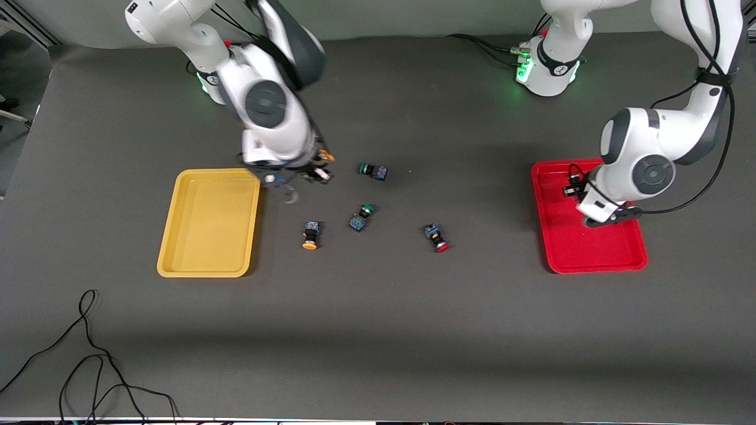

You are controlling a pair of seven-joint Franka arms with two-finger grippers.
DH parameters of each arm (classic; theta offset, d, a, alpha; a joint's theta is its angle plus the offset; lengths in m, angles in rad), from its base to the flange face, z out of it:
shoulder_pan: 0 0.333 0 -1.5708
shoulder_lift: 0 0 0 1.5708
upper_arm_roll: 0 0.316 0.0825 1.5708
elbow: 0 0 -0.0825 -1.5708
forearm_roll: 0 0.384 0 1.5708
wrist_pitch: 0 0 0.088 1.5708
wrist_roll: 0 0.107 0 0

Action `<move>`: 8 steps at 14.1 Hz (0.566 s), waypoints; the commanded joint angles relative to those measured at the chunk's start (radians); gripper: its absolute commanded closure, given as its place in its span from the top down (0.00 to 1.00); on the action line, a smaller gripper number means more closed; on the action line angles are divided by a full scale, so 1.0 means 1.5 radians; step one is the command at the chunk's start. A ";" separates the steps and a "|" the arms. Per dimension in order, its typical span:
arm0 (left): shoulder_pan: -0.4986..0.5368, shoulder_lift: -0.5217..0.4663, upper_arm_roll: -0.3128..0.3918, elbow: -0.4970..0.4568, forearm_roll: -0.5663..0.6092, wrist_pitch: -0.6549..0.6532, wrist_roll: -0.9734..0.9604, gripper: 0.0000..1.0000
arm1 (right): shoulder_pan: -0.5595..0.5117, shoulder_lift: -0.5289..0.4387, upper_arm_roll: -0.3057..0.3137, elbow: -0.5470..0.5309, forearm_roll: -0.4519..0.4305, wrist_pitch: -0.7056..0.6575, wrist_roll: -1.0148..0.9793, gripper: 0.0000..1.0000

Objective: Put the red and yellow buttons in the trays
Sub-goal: 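Move the red and yellow buttons to their matching trays with both grippers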

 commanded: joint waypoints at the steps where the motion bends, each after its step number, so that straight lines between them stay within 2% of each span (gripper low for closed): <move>1: 0.003 -0.029 -0.010 -0.067 0.004 0.069 0.011 0.35 | 0.003 -0.049 -0.091 0.000 0.001 -0.049 -0.214 0.07; 2: 0.002 -0.030 -0.010 -0.066 0.004 0.067 0.003 0.81 | 0.003 -0.059 -0.130 0.000 -0.020 -0.059 -0.294 0.07; 3: 0.001 -0.034 -0.011 -0.064 0.003 0.059 0.001 0.99 | 0.003 -0.065 -0.164 -0.001 -0.043 -0.061 -0.363 0.07; 6: -0.022 -0.045 -0.021 -0.019 -0.001 -0.013 -0.023 0.99 | 0.003 -0.066 -0.290 -0.005 -0.051 -0.054 -0.566 0.07; 8: -0.087 -0.041 -0.029 0.063 -0.009 -0.111 -0.104 0.99 | 0.002 -0.056 -0.355 -0.017 -0.051 -0.036 -0.669 0.07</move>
